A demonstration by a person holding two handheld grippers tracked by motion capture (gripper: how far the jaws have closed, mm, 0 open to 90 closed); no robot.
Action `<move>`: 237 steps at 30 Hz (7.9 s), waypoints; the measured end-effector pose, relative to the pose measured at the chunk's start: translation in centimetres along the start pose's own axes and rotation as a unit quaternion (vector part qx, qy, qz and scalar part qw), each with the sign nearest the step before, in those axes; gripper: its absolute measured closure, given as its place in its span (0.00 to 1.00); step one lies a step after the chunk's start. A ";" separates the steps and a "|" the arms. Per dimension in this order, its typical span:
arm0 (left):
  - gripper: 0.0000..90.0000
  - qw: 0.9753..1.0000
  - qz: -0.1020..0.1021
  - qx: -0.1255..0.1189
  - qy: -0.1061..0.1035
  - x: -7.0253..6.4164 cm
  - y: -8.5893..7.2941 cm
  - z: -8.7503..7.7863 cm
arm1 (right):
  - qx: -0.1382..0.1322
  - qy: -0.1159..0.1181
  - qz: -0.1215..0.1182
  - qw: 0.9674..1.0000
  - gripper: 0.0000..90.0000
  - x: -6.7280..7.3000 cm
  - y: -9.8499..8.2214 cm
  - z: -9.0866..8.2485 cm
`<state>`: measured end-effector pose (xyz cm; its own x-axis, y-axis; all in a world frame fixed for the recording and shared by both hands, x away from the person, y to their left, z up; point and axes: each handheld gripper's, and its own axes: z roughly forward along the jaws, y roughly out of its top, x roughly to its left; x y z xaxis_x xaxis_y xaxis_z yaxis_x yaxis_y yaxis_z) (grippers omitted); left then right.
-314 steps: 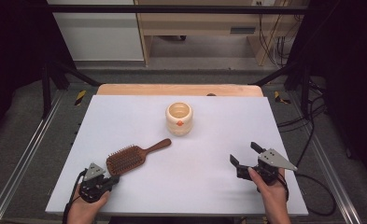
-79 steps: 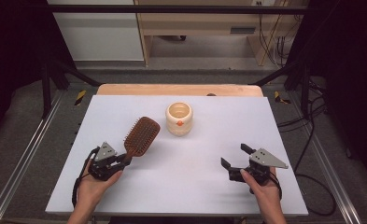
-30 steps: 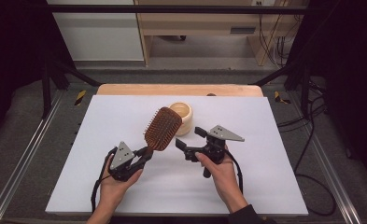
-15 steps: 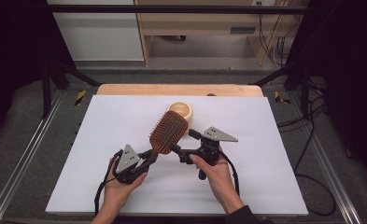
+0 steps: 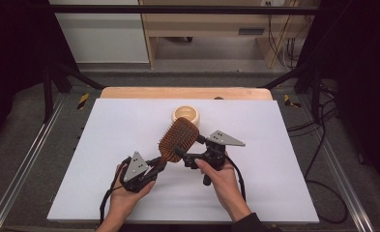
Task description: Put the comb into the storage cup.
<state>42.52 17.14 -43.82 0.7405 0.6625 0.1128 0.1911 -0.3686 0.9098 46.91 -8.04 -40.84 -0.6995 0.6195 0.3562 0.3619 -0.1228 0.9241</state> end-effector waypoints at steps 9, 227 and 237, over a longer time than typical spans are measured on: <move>0.81 1.000 0.017 -0.002 -0.006 -0.9 0.1 0.2 | -0.011 0.008 0.018 1.000 0.17 -0.1 0.1 -0.2; 0.02 0.965 -0.142 -0.120 0.185 8.8 -5.2 -8.5 | -0.121 -0.132 0.045 0.983 0.58 -6.1 17.3 0.1; 0.02 0.965 -0.142 -0.122 0.185 8.8 -5.2 -8.5 | -0.111 -0.137 0.040 0.983 0.58 -6.3 17.1 0.5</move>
<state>42.57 30.46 -44.12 0.3903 0.9186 -0.0614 0.1628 -0.0032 0.9867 57.83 -13.61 -27.32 -0.4699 0.7831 0.4073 0.2442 -0.3281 0.9125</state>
